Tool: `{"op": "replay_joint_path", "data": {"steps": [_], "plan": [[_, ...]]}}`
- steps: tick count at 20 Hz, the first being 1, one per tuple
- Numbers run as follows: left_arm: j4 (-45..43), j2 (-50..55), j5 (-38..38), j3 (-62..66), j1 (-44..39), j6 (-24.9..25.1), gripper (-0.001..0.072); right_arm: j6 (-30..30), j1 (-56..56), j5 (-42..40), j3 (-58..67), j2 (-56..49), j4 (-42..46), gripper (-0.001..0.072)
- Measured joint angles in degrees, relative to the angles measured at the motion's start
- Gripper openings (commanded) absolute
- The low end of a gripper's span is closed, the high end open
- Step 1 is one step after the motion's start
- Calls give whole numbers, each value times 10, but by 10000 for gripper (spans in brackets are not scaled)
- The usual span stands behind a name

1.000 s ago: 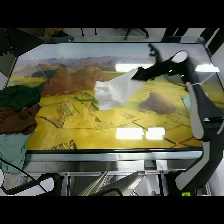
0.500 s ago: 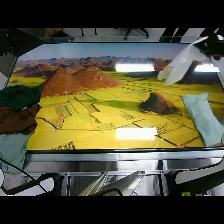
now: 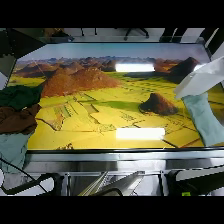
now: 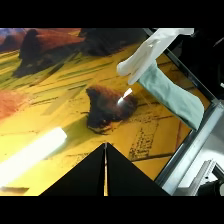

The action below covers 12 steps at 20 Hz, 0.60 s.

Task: Fold the shirts.

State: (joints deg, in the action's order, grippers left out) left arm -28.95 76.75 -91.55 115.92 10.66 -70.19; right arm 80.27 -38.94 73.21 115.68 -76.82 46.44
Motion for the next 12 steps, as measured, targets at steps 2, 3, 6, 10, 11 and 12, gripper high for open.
{"op": "replay_joint_path", "data": {"steps": [2,3,6,10,11,12], "plan": [[0,0,-1,0,0,0,14,1,-7,5,0,1,6,18],[0,0,-2,0,0,1,14,1,-9,8,0,2,8,18],[0,0,-4,0,0,2,14,-2,-14,-2,0,9,14,18],[0,2,-2,-7,0,2,14,-19,-17,-37,0,9,16,18],[1,2,1,-14,0,2,14,-25,-17,-42,0,7,15,18],[1,2,3,-24,0,3,14,-31,-17,-45,0,5,16,18]]}}
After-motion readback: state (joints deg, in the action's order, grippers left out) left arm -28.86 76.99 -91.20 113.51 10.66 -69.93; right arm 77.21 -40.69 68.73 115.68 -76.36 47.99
